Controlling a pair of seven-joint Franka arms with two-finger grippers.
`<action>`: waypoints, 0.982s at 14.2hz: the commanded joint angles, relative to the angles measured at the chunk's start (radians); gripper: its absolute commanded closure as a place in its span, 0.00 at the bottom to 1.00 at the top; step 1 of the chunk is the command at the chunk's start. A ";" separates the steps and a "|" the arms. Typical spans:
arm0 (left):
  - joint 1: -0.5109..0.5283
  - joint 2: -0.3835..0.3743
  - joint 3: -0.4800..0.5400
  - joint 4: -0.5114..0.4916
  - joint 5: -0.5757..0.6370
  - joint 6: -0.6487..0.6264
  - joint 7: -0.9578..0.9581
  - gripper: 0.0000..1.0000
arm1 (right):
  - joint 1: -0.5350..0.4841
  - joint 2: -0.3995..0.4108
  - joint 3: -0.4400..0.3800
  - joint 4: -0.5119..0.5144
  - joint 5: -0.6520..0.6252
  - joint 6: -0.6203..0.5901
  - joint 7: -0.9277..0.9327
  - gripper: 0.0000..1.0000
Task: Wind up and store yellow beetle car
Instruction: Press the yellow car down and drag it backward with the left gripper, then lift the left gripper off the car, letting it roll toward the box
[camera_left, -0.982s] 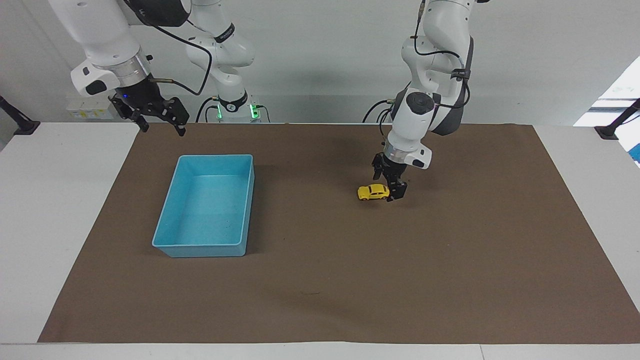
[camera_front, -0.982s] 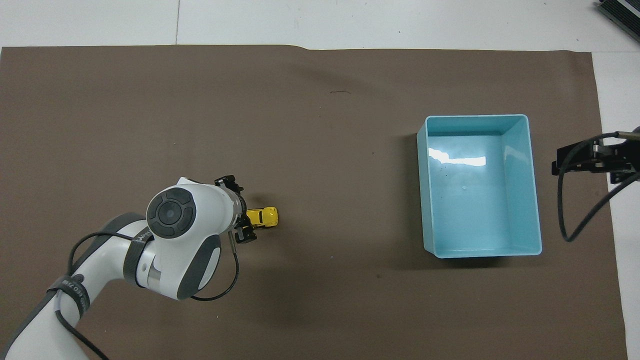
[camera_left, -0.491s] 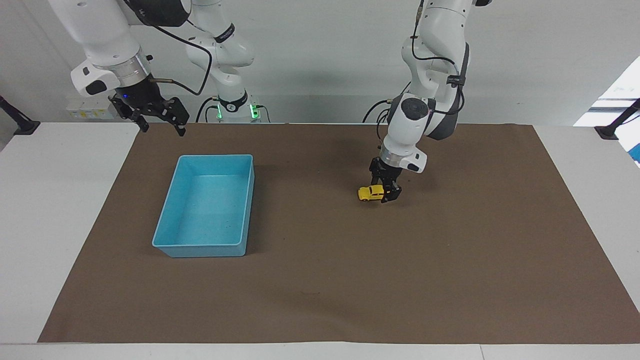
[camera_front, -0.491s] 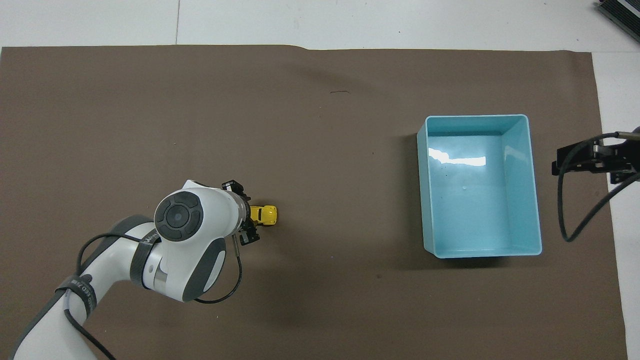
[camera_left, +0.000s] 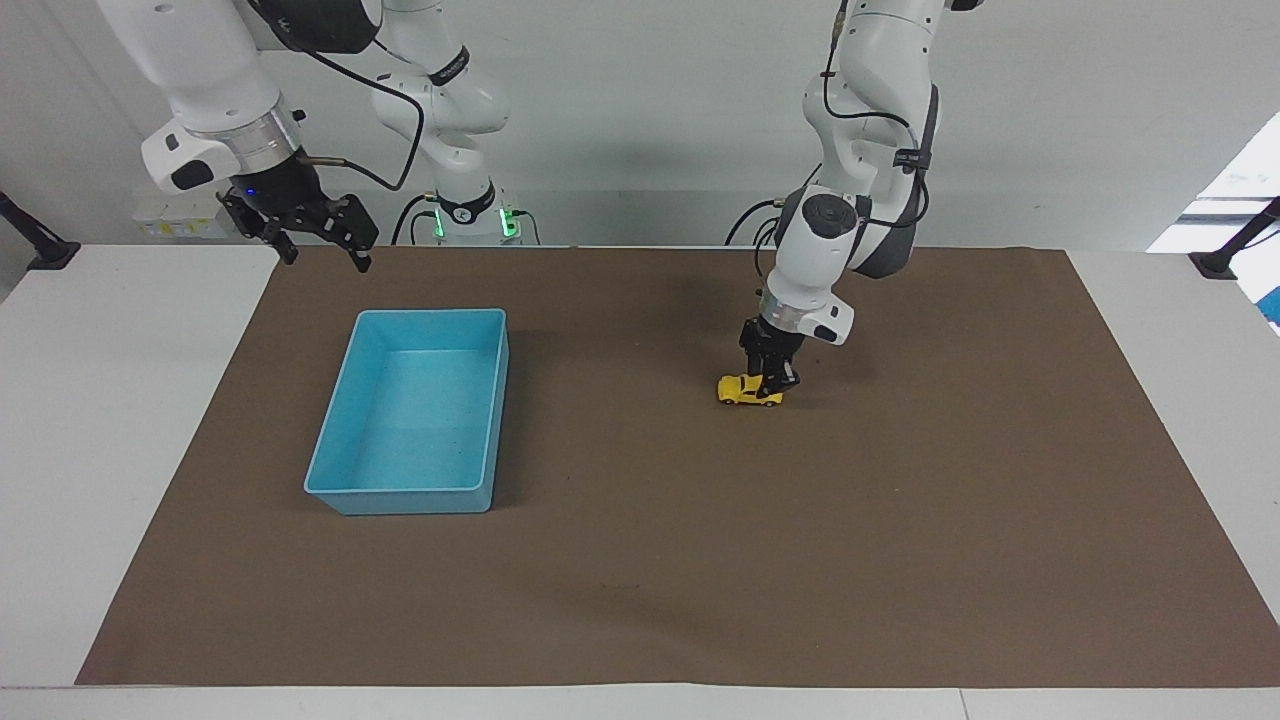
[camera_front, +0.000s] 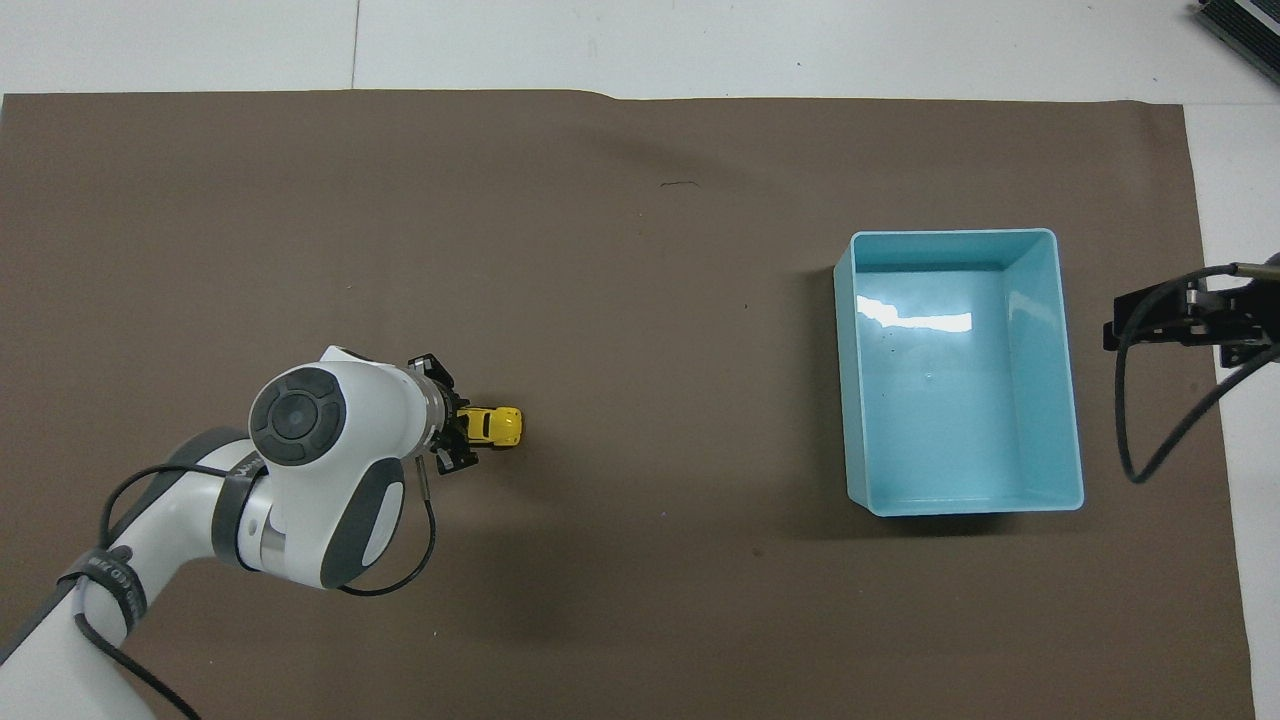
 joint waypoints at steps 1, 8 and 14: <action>0.077 -0.021 -0.006 -0.061 -0.011 0.008 0.027 1.00 | -0.010 -0.016 0.008 -0.011 0.008 0.001 -0.032 0.00; 0.199 -0.015 -0.003 -0.061 -0.009 0.008 0.027 0.99 | -0.012 -0.016 0.008 -0.011 0.006 0.002 -0.032 0.00; 0.213 -0.017 -0.001 0.147 -0.008 -0.239 0.021 0.00 | -0.010 -0.016 0.008 -0.011 0.006 0.002 -0.032 0.00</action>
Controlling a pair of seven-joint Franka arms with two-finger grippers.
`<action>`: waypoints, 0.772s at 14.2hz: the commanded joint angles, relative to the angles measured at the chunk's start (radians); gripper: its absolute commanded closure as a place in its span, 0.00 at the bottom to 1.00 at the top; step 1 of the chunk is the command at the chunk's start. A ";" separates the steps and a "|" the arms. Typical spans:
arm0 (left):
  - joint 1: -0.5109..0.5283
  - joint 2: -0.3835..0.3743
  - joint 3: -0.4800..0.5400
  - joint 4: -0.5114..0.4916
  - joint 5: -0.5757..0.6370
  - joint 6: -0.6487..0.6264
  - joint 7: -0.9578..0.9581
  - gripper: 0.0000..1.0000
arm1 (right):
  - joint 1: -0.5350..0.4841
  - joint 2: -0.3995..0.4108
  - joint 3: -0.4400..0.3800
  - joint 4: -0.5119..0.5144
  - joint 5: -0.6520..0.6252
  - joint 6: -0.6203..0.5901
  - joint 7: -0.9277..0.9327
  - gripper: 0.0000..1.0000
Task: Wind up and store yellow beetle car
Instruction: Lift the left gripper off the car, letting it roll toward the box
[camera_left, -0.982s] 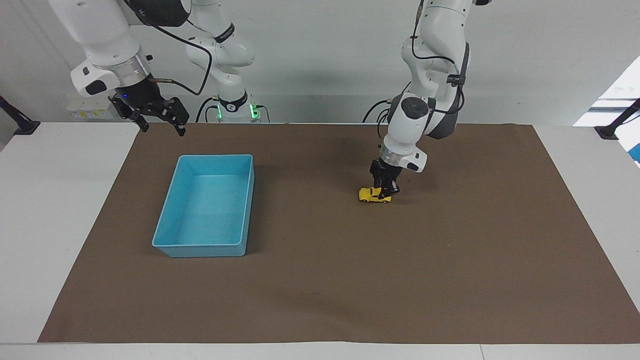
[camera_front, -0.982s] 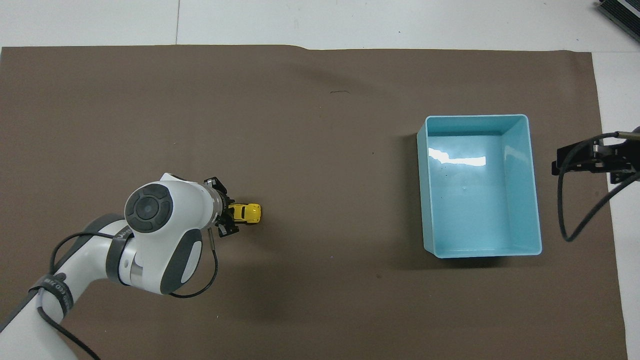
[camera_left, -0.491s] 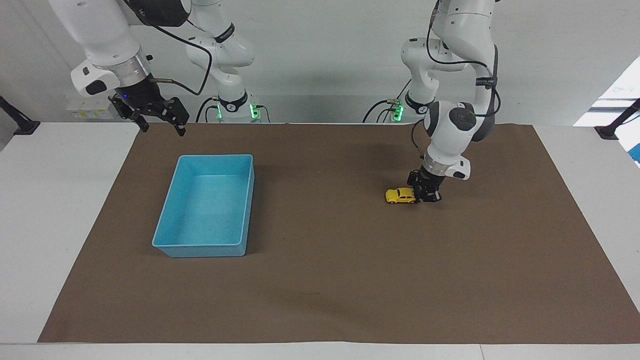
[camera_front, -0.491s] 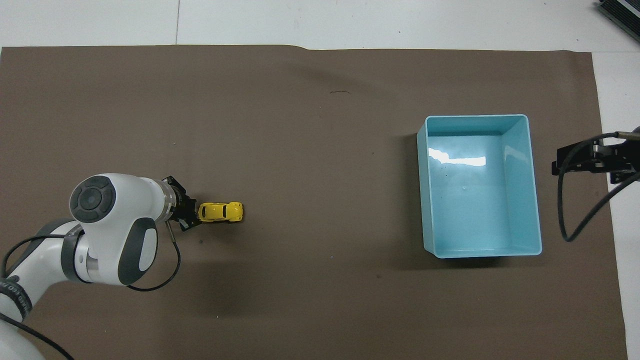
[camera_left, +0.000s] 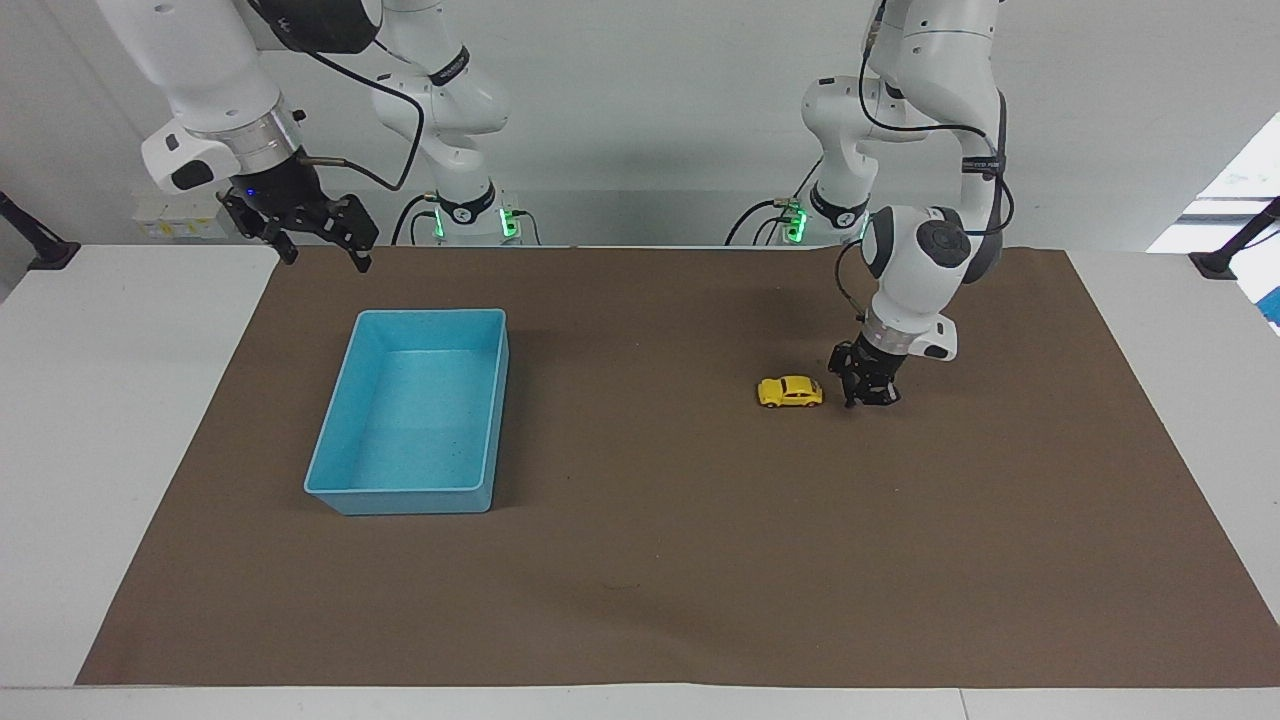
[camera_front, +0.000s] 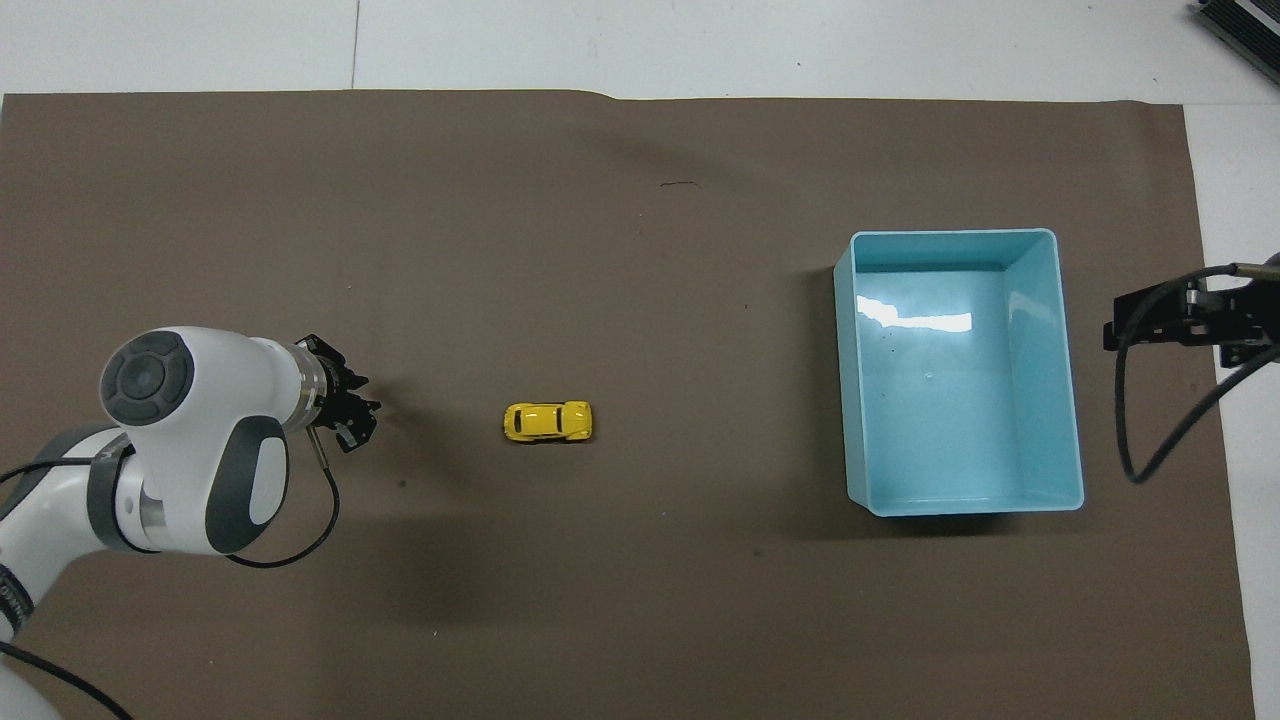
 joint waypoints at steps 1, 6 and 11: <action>0.033 -0.003 -0.009 0.141 -0.008 -0.177 0.010 0.00 | -0.010 -0.016 0.008 -0.011 0.006 0.001 -0.032 0.00; 0.034 -0.014 -0.007 0.185 -0.008 -0.194 0.007 0.00 | -0.010 -0.016 0.008 -0.011 0.006 0.001 -0.032 0.00; 0.062 -0.036 -0.007 0.270 -0.006 -0.234 0.010 0.00 | -0.010 -0.017 0.015 -0.011 0.008 -0.012 -0.035 0.00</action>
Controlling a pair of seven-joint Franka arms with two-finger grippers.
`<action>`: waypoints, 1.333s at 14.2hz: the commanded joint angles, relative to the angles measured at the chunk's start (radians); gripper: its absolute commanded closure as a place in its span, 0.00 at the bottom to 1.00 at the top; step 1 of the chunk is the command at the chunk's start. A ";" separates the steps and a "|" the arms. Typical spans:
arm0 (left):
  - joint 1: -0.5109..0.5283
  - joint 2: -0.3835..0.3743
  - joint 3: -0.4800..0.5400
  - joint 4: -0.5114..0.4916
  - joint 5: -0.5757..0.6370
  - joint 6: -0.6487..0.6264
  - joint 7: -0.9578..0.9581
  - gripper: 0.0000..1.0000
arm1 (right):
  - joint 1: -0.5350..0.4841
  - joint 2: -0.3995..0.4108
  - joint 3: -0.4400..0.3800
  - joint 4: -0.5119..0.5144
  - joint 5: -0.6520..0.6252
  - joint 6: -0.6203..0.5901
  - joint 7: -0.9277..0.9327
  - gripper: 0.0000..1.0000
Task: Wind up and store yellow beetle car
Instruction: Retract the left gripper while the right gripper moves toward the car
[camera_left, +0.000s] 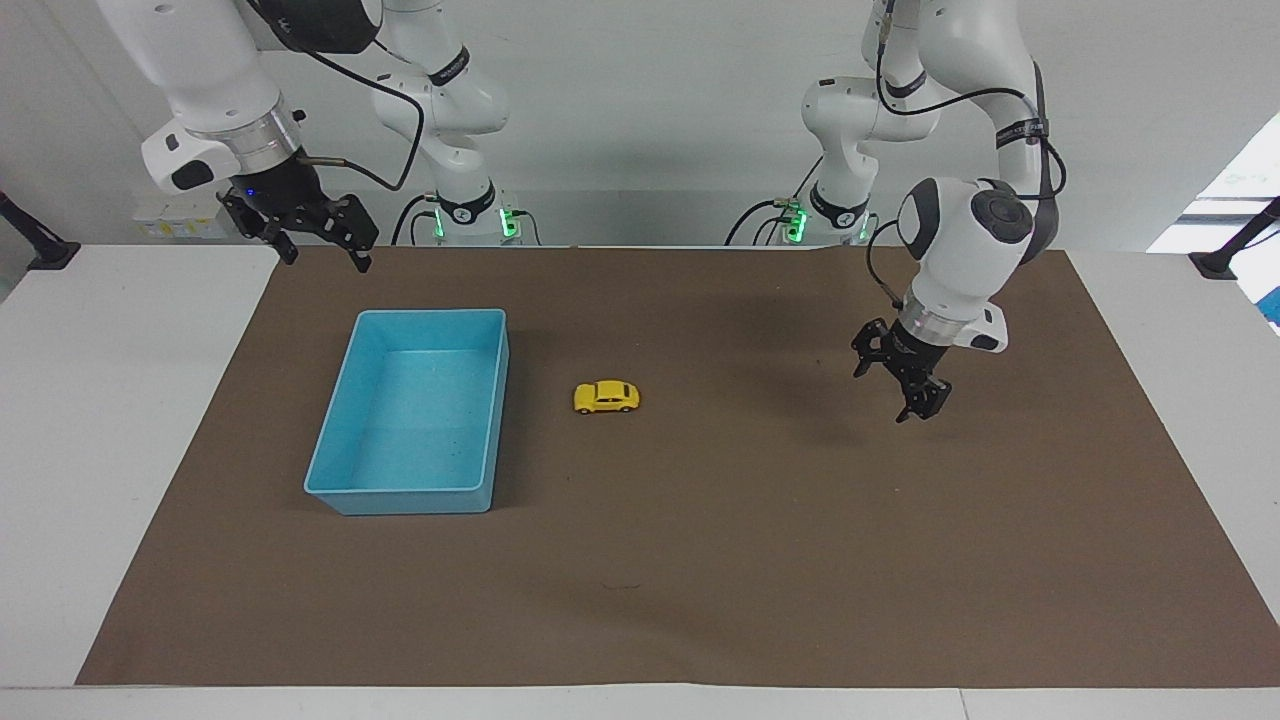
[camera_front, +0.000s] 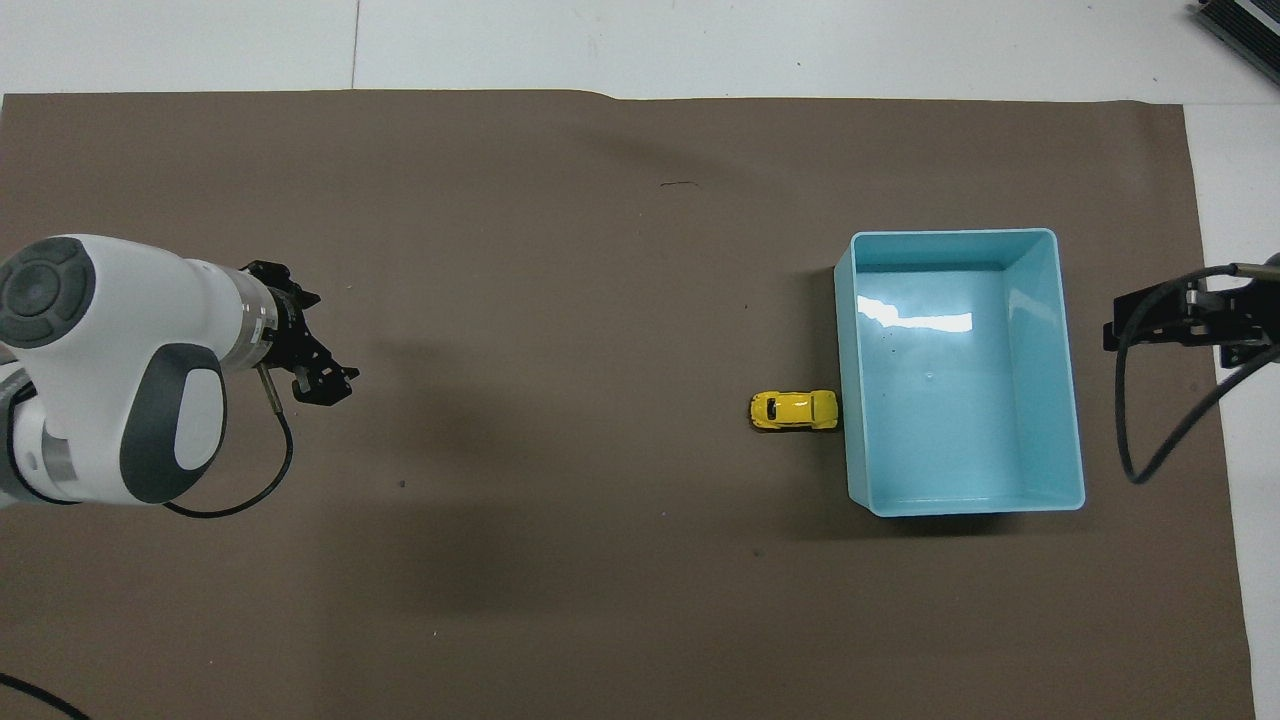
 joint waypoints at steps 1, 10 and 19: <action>0.034 -0.024 -0.012 0.076 -0.006 -0.077 0.010 0.00 | -0.009 -0.013 0.016 -0.008 0.015 0.006 -0.044 0.00; 0.080 -0.026 -0.012 0.247 0.001 -0.114 0.119 0.00 | 0.160 -0.005 0.021 -0.083 0.041 0.128 0.448 0.00; 0.083 -0.014 -0.010 0.349 -0.002 -0.304 0.878 0.00 | 0.243 0.003 0.021 -0.241 0.031 0.278 1.157 0.00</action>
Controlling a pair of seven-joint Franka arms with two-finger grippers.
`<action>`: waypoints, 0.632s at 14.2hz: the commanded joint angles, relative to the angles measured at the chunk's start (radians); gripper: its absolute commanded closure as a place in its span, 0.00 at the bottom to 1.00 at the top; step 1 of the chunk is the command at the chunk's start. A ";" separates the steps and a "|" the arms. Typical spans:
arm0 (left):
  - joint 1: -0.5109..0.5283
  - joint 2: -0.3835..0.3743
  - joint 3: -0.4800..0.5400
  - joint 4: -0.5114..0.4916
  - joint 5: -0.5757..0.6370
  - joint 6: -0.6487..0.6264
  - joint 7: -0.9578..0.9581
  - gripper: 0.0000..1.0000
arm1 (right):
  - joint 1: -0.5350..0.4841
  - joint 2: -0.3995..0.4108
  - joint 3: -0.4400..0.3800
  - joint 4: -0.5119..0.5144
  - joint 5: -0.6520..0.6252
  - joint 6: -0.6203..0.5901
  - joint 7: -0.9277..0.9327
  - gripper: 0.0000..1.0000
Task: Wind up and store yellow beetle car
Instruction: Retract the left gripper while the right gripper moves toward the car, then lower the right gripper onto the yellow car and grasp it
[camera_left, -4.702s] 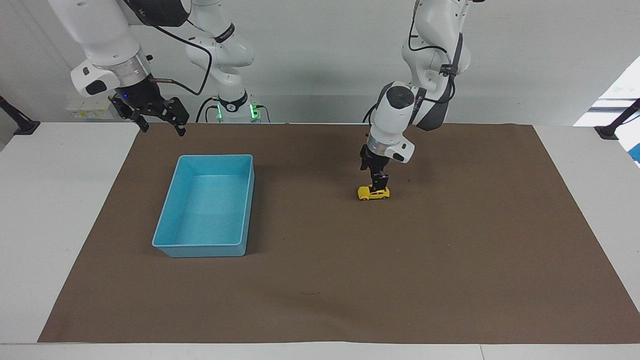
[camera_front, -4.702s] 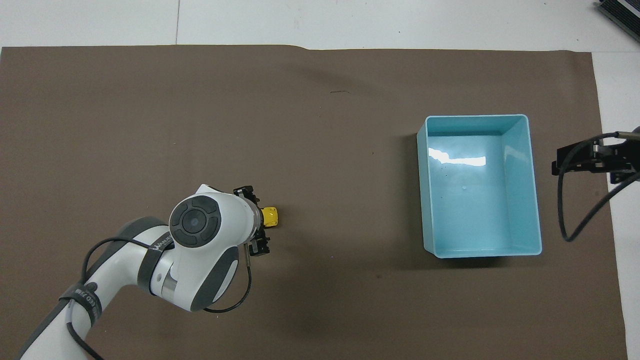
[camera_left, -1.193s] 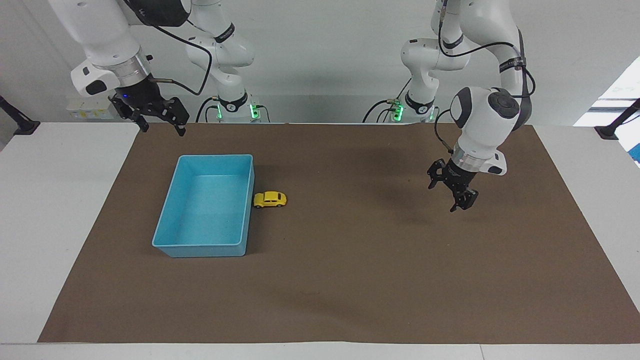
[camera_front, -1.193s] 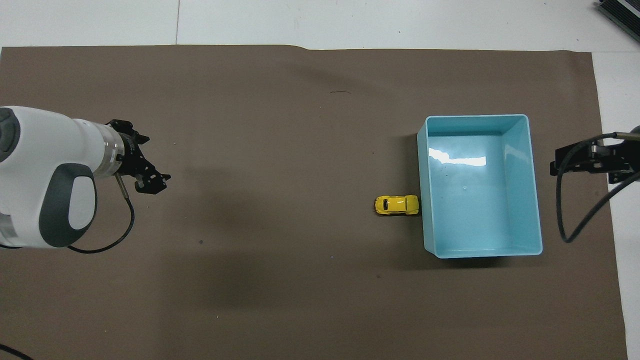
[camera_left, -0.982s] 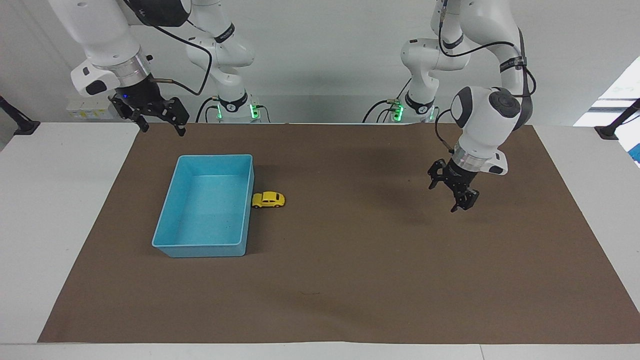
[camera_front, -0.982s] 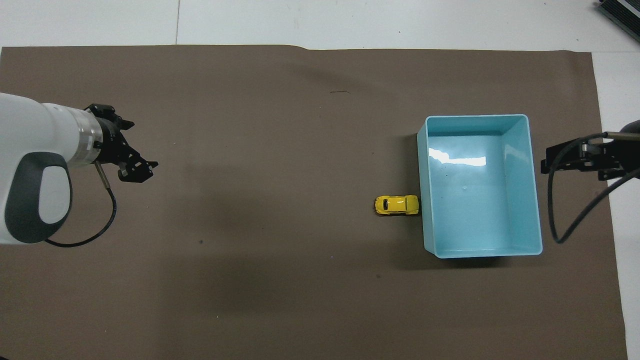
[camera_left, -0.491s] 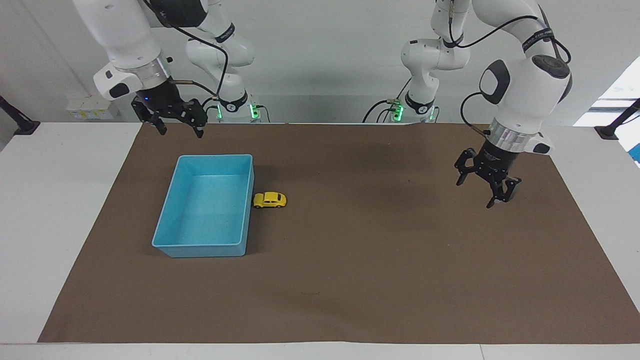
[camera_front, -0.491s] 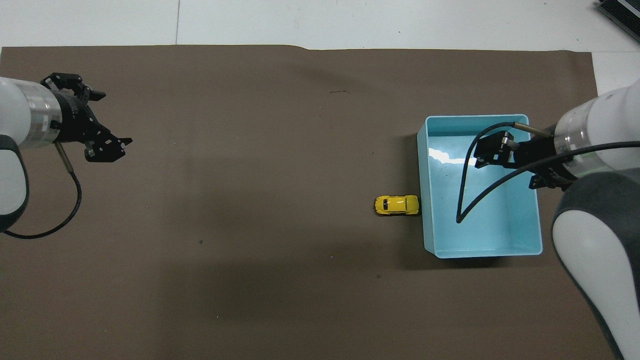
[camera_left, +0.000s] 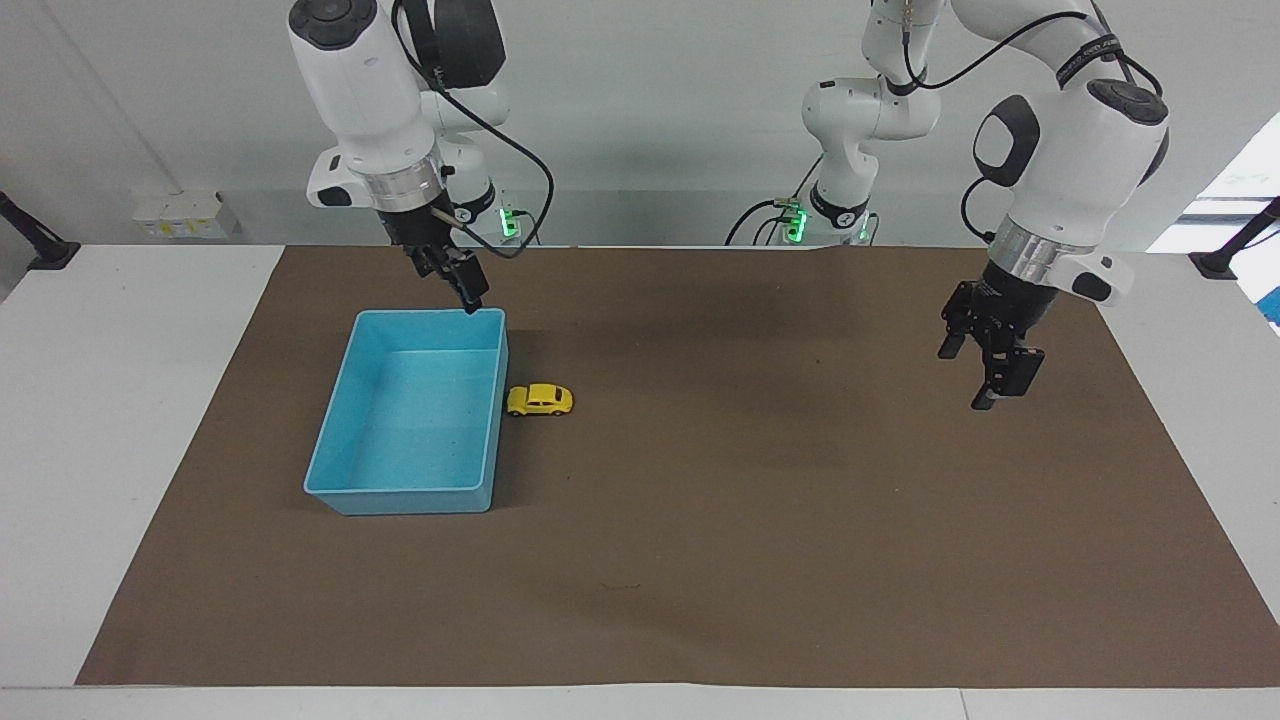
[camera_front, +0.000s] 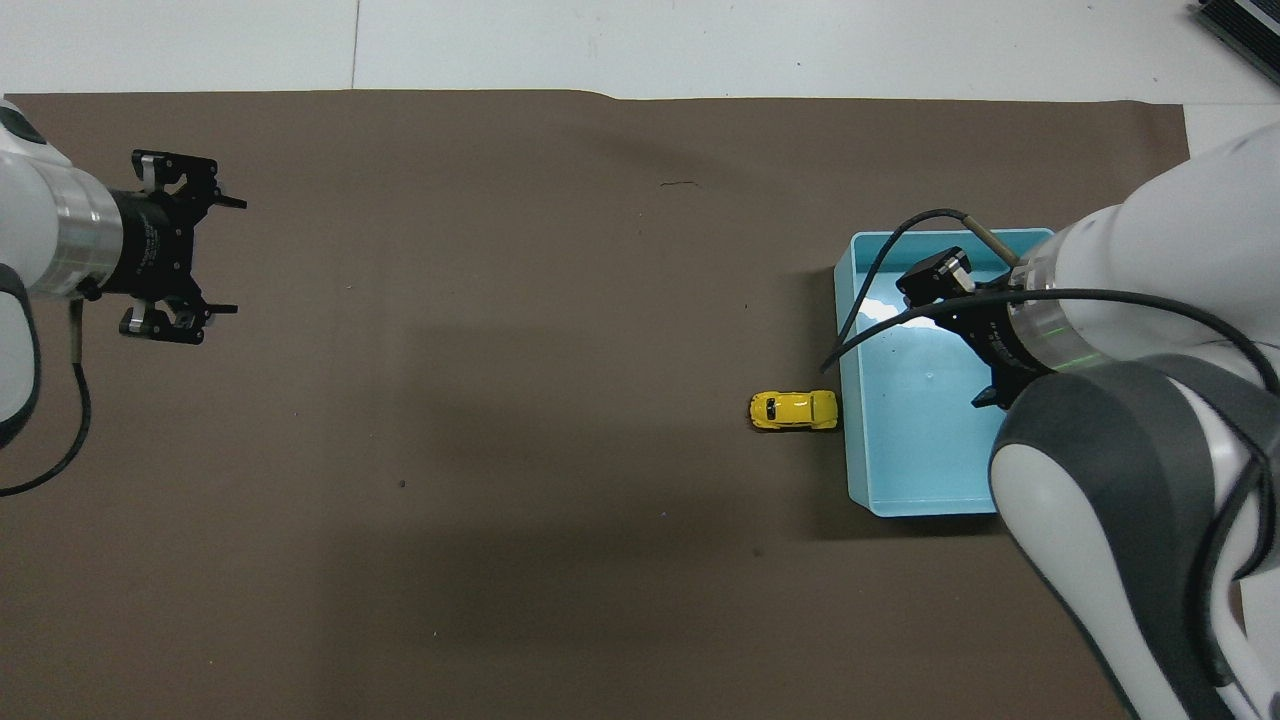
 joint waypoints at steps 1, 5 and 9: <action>0.027 0.013 -0.005 0.065 -0.003 -0.079 0.199 0.00 | 0.024 -0.013 0.003 -0.115 -0.003 0.114 0.205 0.00; 0.031 -0.004 -0.006 0.082 0.006 -0.132 0.460 0.00 | 0.113 -0.016 0.003 -0.281 -0.044 0.301 0.533 0.00; 0.034 -0.020 -0.005 0.093 0.046 -0.229 0.832 0.00 | 0.174 0.019 0.003 -0.379 -0.136 0.417 0.719 0.00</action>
